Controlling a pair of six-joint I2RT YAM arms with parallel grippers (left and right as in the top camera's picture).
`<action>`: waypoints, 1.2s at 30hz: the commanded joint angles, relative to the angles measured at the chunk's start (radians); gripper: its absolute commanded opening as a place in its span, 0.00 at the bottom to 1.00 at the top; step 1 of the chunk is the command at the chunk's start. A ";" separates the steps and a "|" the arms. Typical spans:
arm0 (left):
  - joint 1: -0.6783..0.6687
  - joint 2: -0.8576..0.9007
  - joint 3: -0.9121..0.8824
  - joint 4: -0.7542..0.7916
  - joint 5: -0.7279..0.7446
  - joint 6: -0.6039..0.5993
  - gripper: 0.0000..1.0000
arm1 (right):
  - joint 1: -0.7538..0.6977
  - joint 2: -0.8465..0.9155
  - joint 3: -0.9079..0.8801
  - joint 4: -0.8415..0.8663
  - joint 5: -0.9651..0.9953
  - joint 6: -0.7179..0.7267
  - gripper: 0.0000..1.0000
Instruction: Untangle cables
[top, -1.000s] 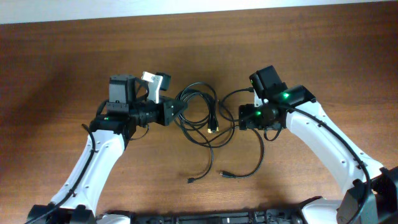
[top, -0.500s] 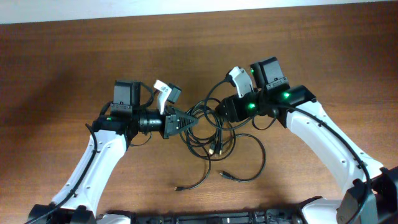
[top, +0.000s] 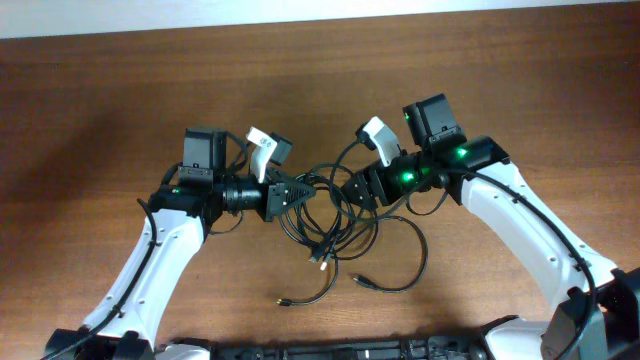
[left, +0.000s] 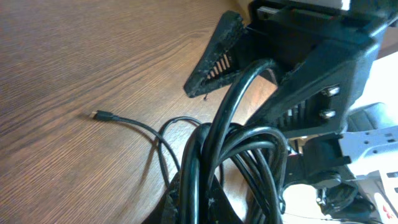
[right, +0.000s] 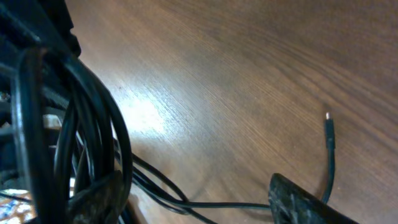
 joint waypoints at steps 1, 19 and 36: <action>0.001 -0.018 0.005 -0.014 -0.114 0.011 0.00 | 0.009 0.005 0.008 -0.002 -0.105 -0.009 0.79; 0.002 -0.018 0.005 0.047 -0.138 -0.006 0.00 | 0.008 0.005 0.008 -0.196 -0.033 -0.084 0.79; 0.000 -0.018 0.005 0.066 0.108 -0.083 0.00 | 0.009 0.005 0.008 -0.011 0.101 -0.018 0.44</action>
